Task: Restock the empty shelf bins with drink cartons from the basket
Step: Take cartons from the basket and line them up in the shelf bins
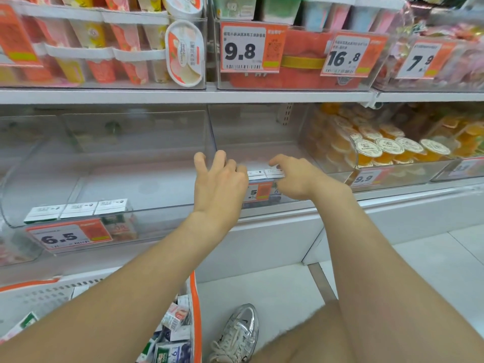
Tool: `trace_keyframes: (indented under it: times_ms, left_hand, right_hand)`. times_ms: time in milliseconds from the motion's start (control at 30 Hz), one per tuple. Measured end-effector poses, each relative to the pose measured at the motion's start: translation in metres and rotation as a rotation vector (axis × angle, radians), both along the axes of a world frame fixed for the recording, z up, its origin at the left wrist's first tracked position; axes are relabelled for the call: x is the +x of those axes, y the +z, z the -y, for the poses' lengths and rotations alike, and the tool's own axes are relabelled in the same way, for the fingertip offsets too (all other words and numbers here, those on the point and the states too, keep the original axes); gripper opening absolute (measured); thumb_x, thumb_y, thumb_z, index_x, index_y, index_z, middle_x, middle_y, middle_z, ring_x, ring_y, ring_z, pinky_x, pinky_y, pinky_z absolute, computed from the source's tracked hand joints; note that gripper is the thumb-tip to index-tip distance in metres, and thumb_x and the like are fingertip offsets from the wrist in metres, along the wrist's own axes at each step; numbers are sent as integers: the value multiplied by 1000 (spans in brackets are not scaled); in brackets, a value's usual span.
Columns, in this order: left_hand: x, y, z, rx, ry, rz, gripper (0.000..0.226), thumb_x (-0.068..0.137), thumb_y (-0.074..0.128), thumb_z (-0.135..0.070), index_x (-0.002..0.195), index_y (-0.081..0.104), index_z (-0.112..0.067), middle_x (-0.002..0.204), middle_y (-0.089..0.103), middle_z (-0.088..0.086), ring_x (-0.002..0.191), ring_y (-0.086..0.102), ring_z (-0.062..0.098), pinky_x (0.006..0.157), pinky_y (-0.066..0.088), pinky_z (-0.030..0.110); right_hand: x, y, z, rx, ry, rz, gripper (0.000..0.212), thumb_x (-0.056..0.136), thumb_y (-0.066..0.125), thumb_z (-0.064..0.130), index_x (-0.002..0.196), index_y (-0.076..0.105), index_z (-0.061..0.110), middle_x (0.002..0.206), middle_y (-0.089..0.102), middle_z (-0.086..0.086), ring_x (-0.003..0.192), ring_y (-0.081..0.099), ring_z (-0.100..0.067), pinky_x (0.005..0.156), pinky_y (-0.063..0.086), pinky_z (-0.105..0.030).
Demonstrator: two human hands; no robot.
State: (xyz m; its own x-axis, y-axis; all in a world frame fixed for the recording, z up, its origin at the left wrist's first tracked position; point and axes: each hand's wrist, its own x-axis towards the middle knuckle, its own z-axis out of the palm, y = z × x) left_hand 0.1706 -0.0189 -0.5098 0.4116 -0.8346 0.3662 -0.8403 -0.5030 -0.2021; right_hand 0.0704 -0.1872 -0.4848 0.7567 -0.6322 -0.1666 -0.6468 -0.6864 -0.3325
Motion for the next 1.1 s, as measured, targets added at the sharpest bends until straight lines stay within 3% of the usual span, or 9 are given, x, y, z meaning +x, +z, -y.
trace_keyframes:
  times_ms: [133,267,333,500,667,767,933,1000,1100]
  left_hand:
    - [3,-3,-7,15,5,42,31,62,68,0,85,55,-17,83,61,3,118,49,32,102,21,59]
    - [2,-3,-9,17,-12,21,32,58,54,2,83,43,-15,85,62,7,122,46,33,105,26,62]
    - [0,-1,-9,21,-15,-4,34,56,45,2,86,43,-14,90,61,7,125,43,34,106,27,64]
    - [-3,9,-12,43,3,-16,40,59,58,5,92,47,-14,94,59,6,124,43,32,109,27,64]
    - [-9,18,-17,9,-16,-3,47,56,39,1,97,54,-14,93,59,4,124,44,31,110,28,64]
    - [-20,18,-24,59,-26,-33,43,56,39,1,95,46,-15,94,55,3,131,39,31,112,24,64]
    - [-29,11,-33,96,-14,-25,40,61,48,2,97,55,-15,94,61,4,130,40,31,112,21,64]
    - [-30,12,-33,102,-12,-14,26,70,59,-4,91,51,-16,93,62,4,127,42,31,111,19,64]
    - [-29,14,-31,68,-32,-57,14,80,60,-19,88,50,-16,93,63,5,124,43,31,110,19,63]
  right_hand:
    - [-9,-6,4,-121,-33,-14,65,88,61,10,148,48,32,135,54,-11,129,46,-41,115,32,-54]
    - [-16,-13,0,-154,-28,95,75,90,55,1,151,31,38,103,67,-7,109,51,-36,88,33,-41]
    - [-21,-14,-1,-132,-14,161,72,90,55,-3,146,33,36,94,68,-5,99,52,-29,88,41,-41]
    - [-32,-4,-1,-103,8,291,57,87,58,-8,119,38,34,83,68,-4,92,63,-25,81,58,-47]
    - [-45,1,8,-71,-2,319,54,87,62,-9,115,41,32,81,71,0,101,57,-20,78,52,-40]
    - [-52,-2,10,-21,-12,280,54,86,68,-6,113,43,33,81,75,3,108,49,-16,73,47,-33]
    - [-53,-7,11,36,-30,190,56,84,76,1,121,49,33,86,76,1,105,55,-11,67,44,-24]
    - [-51,-5,8,30,-30,128,61,85,71,6,137,49,29,96,74,-1,104,57,-15,75,46,-30]
    - [-44,2,-2,31,-44,131,60,85,61,15,144,53,22,118,69,-7,122,56,-25,93,48,-35]
